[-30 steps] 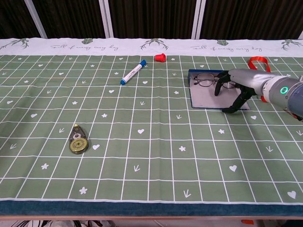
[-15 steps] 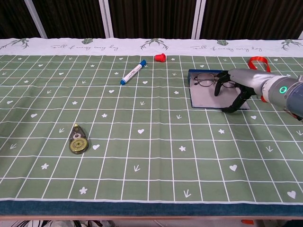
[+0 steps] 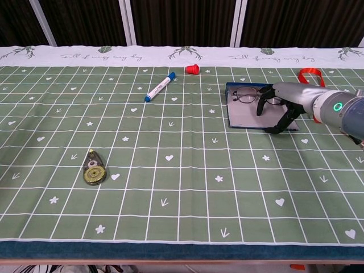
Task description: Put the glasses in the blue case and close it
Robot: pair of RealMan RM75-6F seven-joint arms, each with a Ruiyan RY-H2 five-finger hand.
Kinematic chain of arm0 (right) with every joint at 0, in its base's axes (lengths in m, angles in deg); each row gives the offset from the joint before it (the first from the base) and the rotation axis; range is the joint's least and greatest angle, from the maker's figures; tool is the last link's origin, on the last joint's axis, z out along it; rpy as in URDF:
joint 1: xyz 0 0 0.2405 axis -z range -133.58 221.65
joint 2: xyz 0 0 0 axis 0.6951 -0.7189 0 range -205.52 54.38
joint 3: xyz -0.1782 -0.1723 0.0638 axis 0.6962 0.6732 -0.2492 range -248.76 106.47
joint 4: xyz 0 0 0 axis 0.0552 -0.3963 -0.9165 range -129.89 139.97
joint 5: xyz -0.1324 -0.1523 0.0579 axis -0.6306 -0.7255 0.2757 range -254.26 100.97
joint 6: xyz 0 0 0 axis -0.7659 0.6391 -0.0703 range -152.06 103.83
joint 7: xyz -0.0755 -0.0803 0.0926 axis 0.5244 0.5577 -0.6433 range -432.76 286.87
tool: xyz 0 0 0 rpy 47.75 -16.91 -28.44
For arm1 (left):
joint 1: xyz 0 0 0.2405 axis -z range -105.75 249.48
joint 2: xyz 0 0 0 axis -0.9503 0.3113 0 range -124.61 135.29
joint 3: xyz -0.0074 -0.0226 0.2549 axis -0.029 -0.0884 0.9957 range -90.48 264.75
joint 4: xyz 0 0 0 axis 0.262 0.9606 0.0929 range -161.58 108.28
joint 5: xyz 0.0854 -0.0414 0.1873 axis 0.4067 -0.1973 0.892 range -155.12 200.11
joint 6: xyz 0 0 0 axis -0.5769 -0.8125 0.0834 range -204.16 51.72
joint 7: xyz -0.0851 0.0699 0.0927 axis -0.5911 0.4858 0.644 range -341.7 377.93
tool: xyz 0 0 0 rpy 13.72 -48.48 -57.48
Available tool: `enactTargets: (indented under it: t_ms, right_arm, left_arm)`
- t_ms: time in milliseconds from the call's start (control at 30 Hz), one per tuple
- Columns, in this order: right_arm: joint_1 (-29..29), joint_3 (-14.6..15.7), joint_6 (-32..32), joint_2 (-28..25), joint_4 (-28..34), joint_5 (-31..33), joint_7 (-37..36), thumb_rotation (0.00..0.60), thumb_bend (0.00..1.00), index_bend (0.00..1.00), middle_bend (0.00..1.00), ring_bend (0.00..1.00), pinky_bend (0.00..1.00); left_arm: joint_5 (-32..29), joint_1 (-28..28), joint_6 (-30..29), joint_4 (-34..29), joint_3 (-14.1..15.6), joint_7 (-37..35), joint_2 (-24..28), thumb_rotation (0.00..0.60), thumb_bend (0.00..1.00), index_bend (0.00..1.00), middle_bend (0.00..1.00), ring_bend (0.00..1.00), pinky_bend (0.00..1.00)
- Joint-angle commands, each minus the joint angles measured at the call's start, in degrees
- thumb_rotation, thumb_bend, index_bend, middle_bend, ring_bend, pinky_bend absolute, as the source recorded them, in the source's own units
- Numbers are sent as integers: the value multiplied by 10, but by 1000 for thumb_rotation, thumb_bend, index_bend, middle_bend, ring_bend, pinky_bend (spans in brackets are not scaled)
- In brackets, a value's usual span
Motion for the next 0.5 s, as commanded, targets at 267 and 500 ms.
enactTargets:
  t_ms: [267, 500]
  right_arm:
    - [-3, -9, 6, -5, 4, -7, -5, 600, 422, 424, 5, 17, 175]
    - [-12, -17, 1, -4, -5, 5, 2, 600, 440, 431, 6, 17, 175]
  left_arm:
    - [1, 0, 0, 0, 0, 0, 0, 600, 403, 147, 7, 0, 0]
    - [2, 0, 0, 1, 1, 0, 1, 600, 404, 147, 7, 0, 0]
